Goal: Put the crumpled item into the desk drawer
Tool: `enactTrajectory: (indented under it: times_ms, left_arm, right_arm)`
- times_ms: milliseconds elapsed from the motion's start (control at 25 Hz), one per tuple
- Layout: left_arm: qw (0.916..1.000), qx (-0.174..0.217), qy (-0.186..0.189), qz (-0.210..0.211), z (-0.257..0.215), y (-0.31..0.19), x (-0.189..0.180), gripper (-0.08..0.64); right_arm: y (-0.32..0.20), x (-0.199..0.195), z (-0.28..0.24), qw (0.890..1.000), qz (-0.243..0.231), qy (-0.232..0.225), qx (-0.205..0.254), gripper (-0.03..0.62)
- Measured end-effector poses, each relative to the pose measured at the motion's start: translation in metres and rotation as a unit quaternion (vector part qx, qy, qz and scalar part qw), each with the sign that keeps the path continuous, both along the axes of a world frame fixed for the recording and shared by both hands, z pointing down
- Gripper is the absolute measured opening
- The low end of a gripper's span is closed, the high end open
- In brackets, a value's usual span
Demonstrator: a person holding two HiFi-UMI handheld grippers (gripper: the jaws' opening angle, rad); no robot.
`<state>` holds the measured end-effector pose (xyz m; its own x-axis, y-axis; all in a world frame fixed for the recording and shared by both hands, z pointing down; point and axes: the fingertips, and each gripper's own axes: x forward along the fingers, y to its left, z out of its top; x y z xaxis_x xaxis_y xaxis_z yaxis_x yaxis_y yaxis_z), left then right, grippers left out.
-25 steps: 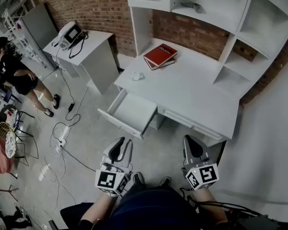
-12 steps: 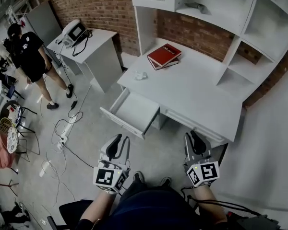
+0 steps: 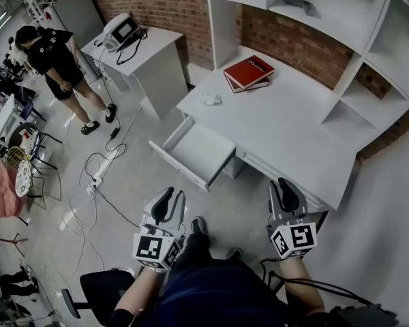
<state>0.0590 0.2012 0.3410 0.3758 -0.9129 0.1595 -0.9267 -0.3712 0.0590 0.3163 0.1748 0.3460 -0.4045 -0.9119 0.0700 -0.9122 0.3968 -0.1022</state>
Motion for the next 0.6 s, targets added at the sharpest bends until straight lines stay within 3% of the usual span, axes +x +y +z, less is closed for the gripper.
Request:
enactTrajectory:
  times_ms: [200, 360, 480, 600]
  left_arm:
    - [0.9999, 0.01, 0.005, 0.0, 0.006, -0.048, -0.018, 0.107]
    - [0.9997, 0.009, 0.017, 0.012, 0.013, -0.101, -0.033, 0.107]
    - [0.9993, 0.009, 0.019, 0.031, 0.018, -0.14, -0.04, 0.107]
    - [0.9986, -0.007, 0.023, 0.048, 0.026, -0.175, -0.049, 0.163]
  right_arm:
    - [-0.037, -0.004, 0.001, 1.0, 0.016, 0.014, 0.001, 0.095]
    - [-0.072, -0.013, -0.001, 0.999, 0.039, 0.027, 0.004, 0.035]
    - [-0.103, -0.026, -0.003, 0.998, 0.039, 0.043, 0.0, 0.109]
    - [-0.135, -0.042, 0.002, 0.997, 0.039, 0.059, -0.021, 0.17]
